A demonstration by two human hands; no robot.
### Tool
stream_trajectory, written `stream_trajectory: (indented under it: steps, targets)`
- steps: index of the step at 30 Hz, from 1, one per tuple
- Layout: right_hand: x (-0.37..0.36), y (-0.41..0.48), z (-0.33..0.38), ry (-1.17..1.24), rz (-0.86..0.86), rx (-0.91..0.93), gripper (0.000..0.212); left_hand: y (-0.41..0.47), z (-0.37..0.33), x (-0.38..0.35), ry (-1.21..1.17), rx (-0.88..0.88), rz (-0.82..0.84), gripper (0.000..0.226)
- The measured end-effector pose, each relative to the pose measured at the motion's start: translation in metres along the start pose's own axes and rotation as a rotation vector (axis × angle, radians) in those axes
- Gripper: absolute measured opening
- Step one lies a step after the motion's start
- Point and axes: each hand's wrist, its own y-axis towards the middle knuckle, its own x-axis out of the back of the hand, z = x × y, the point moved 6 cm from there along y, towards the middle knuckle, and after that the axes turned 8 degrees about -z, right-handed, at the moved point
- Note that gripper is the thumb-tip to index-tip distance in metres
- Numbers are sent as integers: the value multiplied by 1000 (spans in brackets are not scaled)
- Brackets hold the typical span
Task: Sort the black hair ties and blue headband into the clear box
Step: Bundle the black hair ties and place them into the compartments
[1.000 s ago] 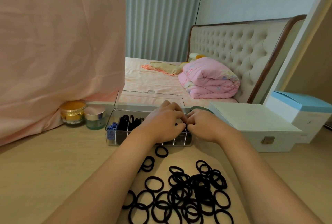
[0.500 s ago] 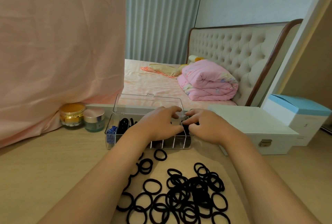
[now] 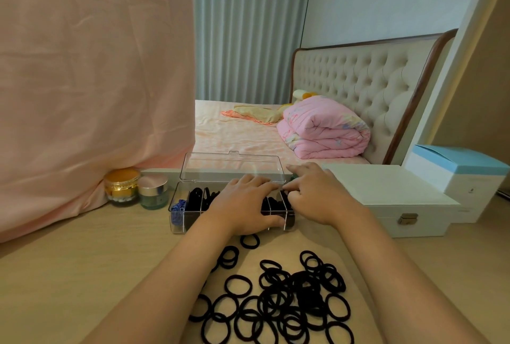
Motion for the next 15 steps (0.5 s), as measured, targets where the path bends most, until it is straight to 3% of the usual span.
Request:
stream_trajectory:
  steps: [6, 9, 13, 15]
  targets:
    - [-21, 1, -2, -45, 152, -22, 49, -2, -2, 3, 0, 38, 45, 82]
    - [-6, 2, -2, -2, 65, -25, 47, -10, -4, 9, -25, 44, 23, 75]
    - [23, 3, 7, 120, -119, -2, 36, -24, -11, 35, -96, 12, -140, 57]
    - [32, -1, 14, 175, -119, 9, 32, -33, -16, 47, -128, -1, -197, 44]
